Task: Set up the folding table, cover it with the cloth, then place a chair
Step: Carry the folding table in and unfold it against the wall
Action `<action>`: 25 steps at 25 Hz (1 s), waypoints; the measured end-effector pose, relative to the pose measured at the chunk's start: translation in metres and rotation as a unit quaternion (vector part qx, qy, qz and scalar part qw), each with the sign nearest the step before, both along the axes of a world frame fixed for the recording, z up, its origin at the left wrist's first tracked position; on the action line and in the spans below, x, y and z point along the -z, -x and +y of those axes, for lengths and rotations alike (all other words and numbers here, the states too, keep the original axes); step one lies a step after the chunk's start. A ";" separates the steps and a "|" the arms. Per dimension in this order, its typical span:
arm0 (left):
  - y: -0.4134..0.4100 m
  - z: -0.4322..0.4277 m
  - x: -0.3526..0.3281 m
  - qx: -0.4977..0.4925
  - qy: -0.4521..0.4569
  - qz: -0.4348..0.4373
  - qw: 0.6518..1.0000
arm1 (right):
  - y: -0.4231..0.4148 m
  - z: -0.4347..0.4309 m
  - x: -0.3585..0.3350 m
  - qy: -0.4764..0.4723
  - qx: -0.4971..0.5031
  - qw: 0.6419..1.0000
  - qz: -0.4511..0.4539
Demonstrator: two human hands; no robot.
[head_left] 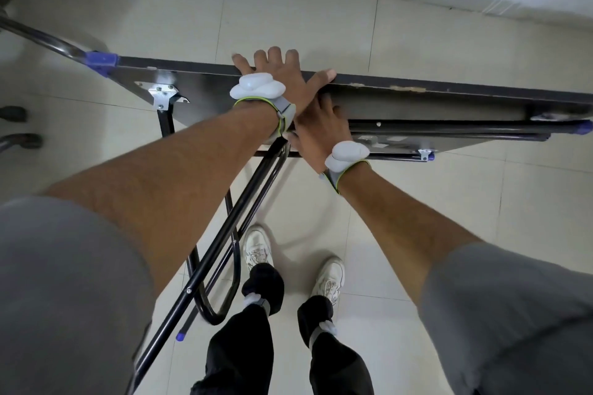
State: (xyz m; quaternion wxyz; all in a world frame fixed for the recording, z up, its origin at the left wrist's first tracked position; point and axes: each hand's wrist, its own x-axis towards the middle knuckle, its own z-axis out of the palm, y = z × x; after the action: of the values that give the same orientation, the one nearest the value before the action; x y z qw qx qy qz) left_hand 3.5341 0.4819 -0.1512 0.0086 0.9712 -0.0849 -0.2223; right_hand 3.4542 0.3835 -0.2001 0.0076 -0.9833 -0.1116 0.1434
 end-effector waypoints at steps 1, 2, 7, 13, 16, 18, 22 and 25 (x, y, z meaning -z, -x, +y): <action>-0.003 0.000 0.000 0.002 0.000 0.003 1.000 | -0.004 0.000 0.004 0.010 -0.014 0.999 0.033; -0.004 0.000 0.000 0.004 -0.001 0.005 1.000 | -0.006 -0.001 0.008 0.022 -0.034 0.998 0.058; -0.004 0.002 -0.002 0.019 0.005 -0.004 1.000 | 0.020 -0.010 0.017 -0.008 -0.051 0.996 0.070; -0.017 -0.001 -0.002 0.024 0.006 0.009 1.000 | 0.095 -0.036 0.011 -0.058 0.009 0.997 0.039; -0.015 0.003 -0.004 0.027 0.000 0.019 0.999 | 0.135 -0.053 0.003 -0.050 0.057 0.996 0.047; -0.015 0.000 -0.002 0.013 0.000 0.011 1.000 | 0.145 -0.054 -0.003 -0.042 0.084 0.995 0.033; -0.006 -0.047 0.007 0.109 0.095 -0.059 0.988 | 0.109 -0.017 0.003 -0.091 -0.007 0.996 0.022; 0.011 -0.089 0.012 0.077 0.107 -0.061 0.989 | 0.086 0.005 0.009 -0.206 -0.110 0.972 -0.001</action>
State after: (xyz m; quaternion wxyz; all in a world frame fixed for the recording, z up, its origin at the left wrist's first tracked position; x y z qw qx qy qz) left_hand 3.5234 0.3928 -0.1634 0.0897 0.9672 -0.1828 -0.1520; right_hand 3.3679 0.3888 -0.2096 0.1939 -0.9425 -0.2462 0.1162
